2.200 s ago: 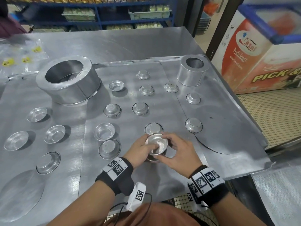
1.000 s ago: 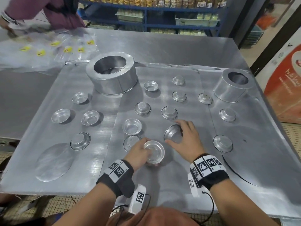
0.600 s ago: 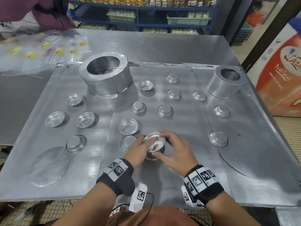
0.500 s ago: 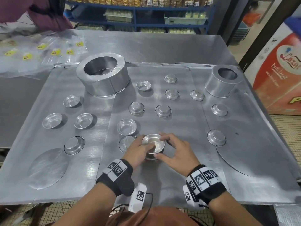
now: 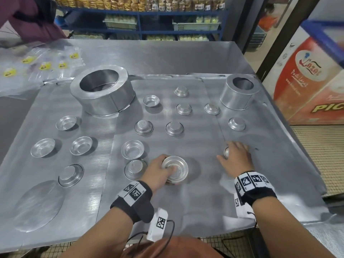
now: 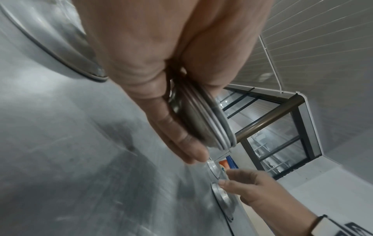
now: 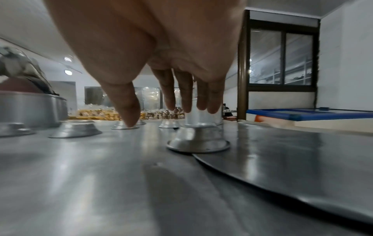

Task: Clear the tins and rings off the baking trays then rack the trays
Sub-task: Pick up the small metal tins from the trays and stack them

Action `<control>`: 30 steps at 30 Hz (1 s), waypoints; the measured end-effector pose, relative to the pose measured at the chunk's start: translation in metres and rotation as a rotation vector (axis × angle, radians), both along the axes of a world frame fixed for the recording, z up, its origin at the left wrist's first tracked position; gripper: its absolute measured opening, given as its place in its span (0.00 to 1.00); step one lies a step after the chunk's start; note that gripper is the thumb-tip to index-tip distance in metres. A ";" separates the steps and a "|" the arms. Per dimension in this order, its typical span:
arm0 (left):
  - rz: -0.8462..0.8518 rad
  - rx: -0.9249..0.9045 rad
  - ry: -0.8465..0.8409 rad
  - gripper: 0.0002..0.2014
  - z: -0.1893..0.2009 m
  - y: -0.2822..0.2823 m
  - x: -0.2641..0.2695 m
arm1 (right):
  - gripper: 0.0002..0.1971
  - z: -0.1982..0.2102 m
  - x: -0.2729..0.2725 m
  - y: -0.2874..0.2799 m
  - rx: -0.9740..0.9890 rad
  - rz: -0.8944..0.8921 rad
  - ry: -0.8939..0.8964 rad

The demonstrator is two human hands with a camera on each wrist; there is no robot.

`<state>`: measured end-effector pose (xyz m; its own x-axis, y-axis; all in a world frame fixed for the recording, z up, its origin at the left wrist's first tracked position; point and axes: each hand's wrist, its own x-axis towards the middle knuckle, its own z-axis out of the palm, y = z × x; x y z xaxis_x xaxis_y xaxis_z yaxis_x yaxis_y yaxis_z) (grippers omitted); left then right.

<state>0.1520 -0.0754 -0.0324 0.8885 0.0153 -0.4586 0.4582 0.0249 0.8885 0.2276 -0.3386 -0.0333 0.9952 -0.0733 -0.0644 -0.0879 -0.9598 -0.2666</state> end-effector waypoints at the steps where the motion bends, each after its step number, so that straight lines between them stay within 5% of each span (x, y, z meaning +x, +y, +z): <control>1: 0.000 0.004 0.003 0.13 0.000 -0.002 0.001 | 0.28 0.000 0.002 -0.005 -0.026 -0.045 0.012; 9: -0.016 0.040 0.004 0.11 0.002 -0.013 0.005 | 0.19 -0.013 0.013 -0.024 0.019 -0.134 0.073; 16: -0.004 0.021 0.024 0.12 0.002 -0.012 0.000 | 0.26 -0.002 0.003 -0.010 0.139 -0.136 0.002; 23: 0.058 -0.042 0.040 0.13 0.007 -0.006 -0.007 | 0.31 0.025 -0.023 0.041 0.502 0.120 -0.171; 30: 0.149 -0.053 0.031 0.25 0.010 0.011 -0.009 | 0.31 0.039 -0.058 0.096 0.869 0.356 -0.167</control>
<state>0.1431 -0.0639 -0.0228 0.8639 0.1208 -0.4890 0.4728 0.1406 0.8699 0.1700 -0.2427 0.0054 0.9512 0.2418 0.1915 0.2749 -0.3832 -0.8818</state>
